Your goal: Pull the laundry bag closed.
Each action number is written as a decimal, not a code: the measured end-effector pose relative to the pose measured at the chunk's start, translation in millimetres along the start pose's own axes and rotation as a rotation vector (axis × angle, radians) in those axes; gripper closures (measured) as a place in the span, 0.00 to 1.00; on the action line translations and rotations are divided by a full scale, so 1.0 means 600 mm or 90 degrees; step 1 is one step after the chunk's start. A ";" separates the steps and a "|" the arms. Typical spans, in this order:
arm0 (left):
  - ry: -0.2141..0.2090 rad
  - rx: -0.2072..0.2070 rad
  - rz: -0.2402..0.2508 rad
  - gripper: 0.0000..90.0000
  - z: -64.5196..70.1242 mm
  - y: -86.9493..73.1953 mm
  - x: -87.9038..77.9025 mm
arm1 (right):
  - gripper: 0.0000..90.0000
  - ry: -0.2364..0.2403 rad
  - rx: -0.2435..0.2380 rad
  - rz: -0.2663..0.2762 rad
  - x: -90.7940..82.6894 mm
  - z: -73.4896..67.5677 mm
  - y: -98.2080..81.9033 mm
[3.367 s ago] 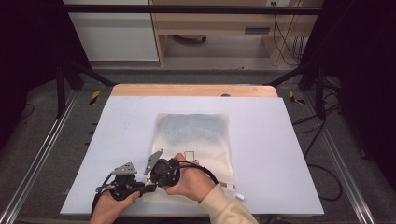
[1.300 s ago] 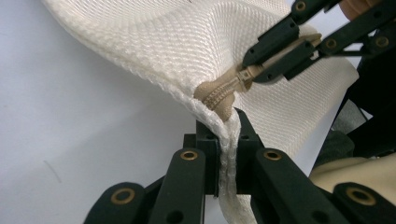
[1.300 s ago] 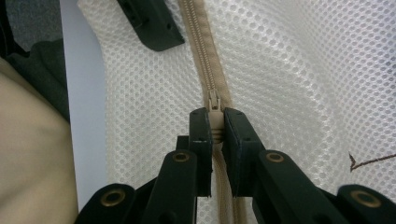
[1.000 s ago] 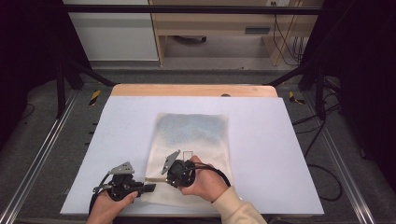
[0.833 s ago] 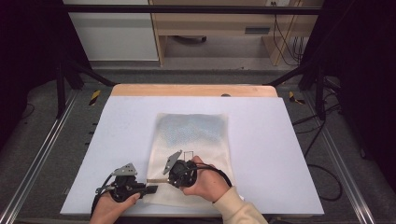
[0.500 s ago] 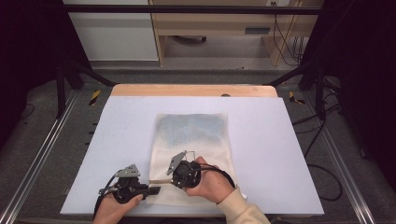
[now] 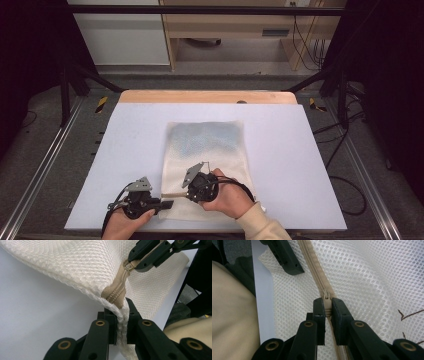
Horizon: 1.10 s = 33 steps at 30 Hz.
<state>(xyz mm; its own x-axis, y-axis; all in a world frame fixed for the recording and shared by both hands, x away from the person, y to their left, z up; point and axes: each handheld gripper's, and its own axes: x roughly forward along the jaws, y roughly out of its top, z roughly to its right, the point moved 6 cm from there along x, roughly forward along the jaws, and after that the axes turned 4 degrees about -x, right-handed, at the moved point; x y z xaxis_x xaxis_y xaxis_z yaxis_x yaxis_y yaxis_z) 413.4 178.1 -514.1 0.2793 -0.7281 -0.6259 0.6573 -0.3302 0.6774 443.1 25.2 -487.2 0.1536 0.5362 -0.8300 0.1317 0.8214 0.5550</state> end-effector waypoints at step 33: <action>-0.002 -0.002 0.009 0.92 0.001 0.003 0.004 | 0.91 -0.009 0.009 0.009 -0.019 0.006 -0.020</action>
<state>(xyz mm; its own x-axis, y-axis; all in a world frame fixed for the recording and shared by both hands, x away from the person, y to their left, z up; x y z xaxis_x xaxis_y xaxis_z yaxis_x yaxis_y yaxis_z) 414.7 175.4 -514.0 0.2858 -0.7347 -0.6152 0.6554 -0.3185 0.6848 443.0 8.7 -484.2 0.1694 0.5452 -0.8210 0.1430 0.8106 0.5679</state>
